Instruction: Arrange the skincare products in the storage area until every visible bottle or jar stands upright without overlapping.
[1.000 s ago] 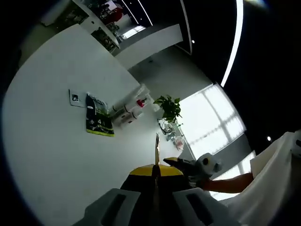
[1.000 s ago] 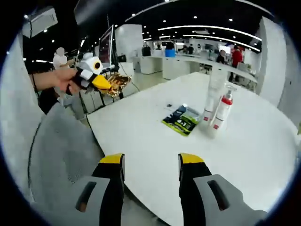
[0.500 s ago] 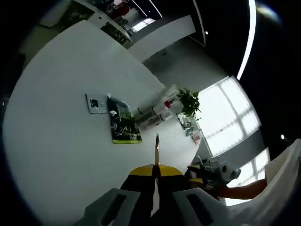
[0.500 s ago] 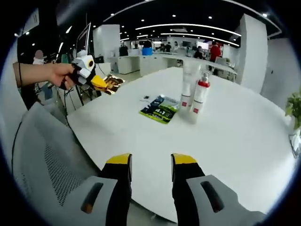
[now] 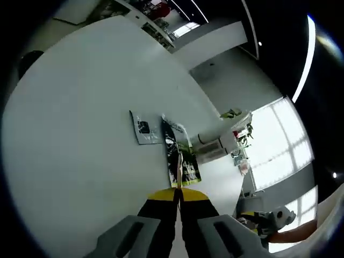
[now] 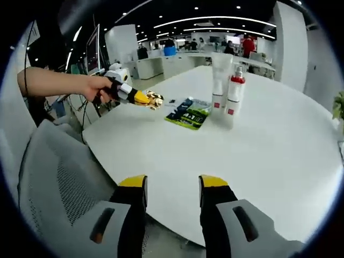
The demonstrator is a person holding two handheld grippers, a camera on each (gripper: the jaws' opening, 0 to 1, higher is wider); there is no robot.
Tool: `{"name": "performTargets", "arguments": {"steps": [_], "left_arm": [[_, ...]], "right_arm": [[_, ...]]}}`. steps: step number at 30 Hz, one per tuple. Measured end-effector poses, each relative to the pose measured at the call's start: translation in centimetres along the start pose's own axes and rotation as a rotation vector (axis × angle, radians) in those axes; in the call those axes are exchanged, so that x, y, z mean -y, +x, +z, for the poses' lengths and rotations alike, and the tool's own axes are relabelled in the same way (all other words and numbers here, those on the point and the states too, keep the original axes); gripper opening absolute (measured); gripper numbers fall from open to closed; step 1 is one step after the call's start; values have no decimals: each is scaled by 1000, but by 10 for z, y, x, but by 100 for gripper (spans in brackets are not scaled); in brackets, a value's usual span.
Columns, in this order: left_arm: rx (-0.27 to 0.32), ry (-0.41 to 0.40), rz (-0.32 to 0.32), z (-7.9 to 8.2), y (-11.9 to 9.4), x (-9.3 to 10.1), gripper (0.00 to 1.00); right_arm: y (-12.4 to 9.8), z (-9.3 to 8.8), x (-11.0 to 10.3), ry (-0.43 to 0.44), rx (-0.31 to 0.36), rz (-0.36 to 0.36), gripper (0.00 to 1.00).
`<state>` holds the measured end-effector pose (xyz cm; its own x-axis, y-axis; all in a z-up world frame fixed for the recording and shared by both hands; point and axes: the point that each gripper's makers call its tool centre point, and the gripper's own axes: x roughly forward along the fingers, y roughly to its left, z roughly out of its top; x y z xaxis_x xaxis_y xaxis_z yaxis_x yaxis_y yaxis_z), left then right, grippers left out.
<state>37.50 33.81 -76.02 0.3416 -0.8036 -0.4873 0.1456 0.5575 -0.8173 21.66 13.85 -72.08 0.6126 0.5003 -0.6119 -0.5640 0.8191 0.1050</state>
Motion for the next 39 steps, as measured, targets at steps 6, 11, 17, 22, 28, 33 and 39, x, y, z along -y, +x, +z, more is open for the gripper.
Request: {"name": "performTargets", "arguments": {"steps": [6, 11, 17, 22, 28, 33, 39], "left_arm": [[-57, -70, 27, -1, 15, -15, 2], [-113, -102, 47, -5, 22, -23, 4], [-134, -88, 64, 1, 23, -23, 3], [-170, -142, 81, 1, 21, -21, 4], [-268, -113, 124, -3, 22, -23, 4], [-297, -98, 166, -2, 22, -23, 4], [-321, -88, 199, 3, 19, -29, 5]], "right_arm": [[1, -6, 4, 11, -25, -19, 37], [3, -8, -4, -23, -43, 17, 39], [4, -12, -6, -16, -64, 33, 40], [4, -13, -7, 3, -63, 42, 41], [4, -12, -8, 3, -59, 45, 41], [5, -14, -11, 9, -69, 64, 42], [5, -12, -11, 8, -63, 63, 42]]}}
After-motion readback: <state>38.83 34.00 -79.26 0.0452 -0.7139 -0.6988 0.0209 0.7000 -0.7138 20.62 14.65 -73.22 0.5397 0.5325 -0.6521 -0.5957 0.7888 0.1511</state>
